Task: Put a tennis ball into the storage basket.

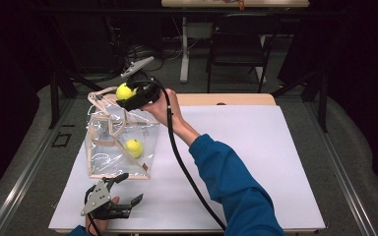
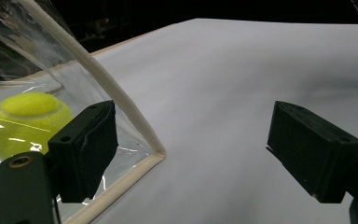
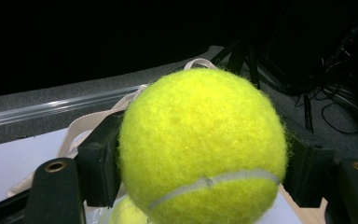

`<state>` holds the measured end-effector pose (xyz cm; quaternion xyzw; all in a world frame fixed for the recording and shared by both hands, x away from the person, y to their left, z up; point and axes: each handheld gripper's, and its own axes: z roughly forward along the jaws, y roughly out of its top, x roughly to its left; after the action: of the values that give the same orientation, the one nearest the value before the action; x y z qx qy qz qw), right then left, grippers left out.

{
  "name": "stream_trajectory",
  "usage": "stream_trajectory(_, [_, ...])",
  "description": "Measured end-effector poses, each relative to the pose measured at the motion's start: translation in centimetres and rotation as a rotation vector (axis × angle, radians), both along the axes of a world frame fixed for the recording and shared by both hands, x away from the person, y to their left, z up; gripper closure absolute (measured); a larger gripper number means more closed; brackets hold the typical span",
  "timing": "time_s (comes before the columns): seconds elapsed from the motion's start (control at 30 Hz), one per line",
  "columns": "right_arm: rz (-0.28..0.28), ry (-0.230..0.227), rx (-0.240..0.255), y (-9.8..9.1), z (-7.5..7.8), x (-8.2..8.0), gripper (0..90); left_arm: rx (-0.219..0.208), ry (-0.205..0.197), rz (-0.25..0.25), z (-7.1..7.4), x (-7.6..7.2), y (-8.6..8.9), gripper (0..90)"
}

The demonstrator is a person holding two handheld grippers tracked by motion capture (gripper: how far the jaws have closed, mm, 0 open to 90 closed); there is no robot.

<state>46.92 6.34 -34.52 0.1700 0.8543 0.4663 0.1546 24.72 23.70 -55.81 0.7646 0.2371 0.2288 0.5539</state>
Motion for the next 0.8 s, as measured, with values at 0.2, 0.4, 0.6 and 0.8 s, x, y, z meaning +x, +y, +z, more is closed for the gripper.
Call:
stream_trajectory(0.2, [0.005,0.0,0.006,0.4,-0.1,0.0,26.5,0.001,0.0,0.0,0.0,0.0,0.0,15.8])
stream_trajectory(0.4, [0.008,0.0,0.005,0.6,-0.2,0.1,26.5,0.0,-0.001,0.003,0.0,0.0,0.0,15.8])
stream_trajectory(0.6, [0.012,0.002,0.003,0.9,-0.2,0.0,26.5,-0.001,0.0,0.003,0.0,0.0,0.0,15.8])
stream_trajectory(0.8, [0.016,0.004,-0.001,1.2,-0.3,0.0,26.5,-0.003,0.002,0.0,0.0,0.0,0.0,15.8])
